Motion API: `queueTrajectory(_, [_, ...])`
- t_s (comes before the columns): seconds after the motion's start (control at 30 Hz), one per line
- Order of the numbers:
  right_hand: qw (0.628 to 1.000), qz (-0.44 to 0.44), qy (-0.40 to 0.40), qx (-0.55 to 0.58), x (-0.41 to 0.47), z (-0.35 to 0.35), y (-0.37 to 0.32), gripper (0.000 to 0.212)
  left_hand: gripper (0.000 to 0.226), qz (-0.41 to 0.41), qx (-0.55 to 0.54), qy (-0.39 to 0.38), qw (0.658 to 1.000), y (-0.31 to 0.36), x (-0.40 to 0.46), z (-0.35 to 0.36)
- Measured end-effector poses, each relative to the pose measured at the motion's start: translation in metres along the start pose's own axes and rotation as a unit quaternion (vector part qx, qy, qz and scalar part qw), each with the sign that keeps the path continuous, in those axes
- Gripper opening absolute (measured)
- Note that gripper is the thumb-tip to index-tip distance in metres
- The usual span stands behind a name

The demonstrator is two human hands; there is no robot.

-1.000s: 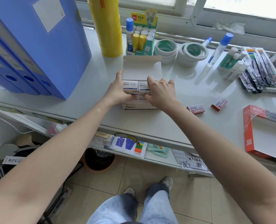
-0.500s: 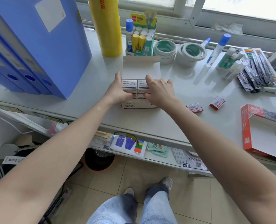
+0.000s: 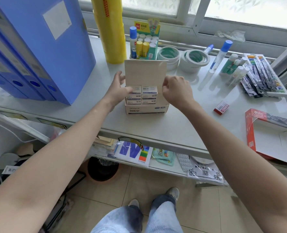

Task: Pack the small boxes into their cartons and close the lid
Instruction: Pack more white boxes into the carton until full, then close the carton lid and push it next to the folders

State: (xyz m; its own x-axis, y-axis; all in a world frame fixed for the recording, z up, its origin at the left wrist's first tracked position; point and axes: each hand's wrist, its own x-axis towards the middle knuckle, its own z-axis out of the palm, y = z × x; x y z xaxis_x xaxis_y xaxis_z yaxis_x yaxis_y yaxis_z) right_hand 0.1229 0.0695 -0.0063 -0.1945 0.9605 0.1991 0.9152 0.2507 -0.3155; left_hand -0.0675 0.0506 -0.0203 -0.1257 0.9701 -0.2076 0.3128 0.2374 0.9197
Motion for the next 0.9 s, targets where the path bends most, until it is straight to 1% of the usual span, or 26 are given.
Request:
queueTrajectory(0.1, [0.998, 0.055, -0.024, 0.019, -0.003, -0.003, 0.009, 0.027, 0.061, 0.029, 0.004, 0.026, 0.999, -0.005, -0.004, -0.002])
queueTrajectory(0.17, [0.994, 0.087, -0.031, 0.056, -0.006, -0.004, 0.012, 0.028, 0.053, 0.040, 0.008, 0.044, 0.998, -0.007, -0.009, -0.003])
queueTrajectory(0.23, [0.990, 0.102, -0.029, 0.097, -0.010, -0.005, 0.012, 0.034, 0.046, 0.056, 0.030, 0.062, 0.996, -0.011, -0.012, -0.005])
queueTrajectory(0.37, [0.987, 0.082, -0.039, 0.135, -0.022, -0.006, 0.005, 0.052, 0.037, 0.081, 0.088, 0.072, 0.990, -0.021, -0.020, -0.008])
queueTrajectory(0.43, [0.987, 0.065, -0.064, 0.130, -0.028, -0.006, 0.002, 0.062, 0.040, 0.092, 0.115, 0.063, 0.987, -0.026, -0.025, -0.010])
queueTrajectory(0.5, [0.989, 0.047, -0.084, 0.110, -0.033, -0.005, 0.000, 0.066, 0.043, 0.108, 0.135, 0.052, 0.984, -0.028, -0.031, -0.011])
queueTrajectory(0.6, [0.991, 0.036, -0.087, 0.092, -0.038, -0.002, 0.000, 0.061, 0.047, 0.120, 0.149, 0.031, 0.981, -0.030, -0.039, -0.012])
queueTrajectory(0.7, [0.993, 0.036, -0.074, 0.087, -0.039, 0.002, 0.000, 0.047, 0.050, 0.118, 0.164, 0.019, 0.979, -0.032, -0.042, -0.013])
queueTrajectory(0.8, [0.993, 0.040, -0.057, 0.090, -0.040, 0.005, 0.001, 0.039, 0.055, 0.141, 0.200, 0.025, 0.969, -0.037, -0.043, -0.011])
queueTrajectory(0.9, [0.994, 0.045, -0.050, 0.089, -0.041, 0.009, 0.002, 0.034, 0.050, 0.171, 0.239, 0.049, 0.955, -0.044, -0.042, -0.009])
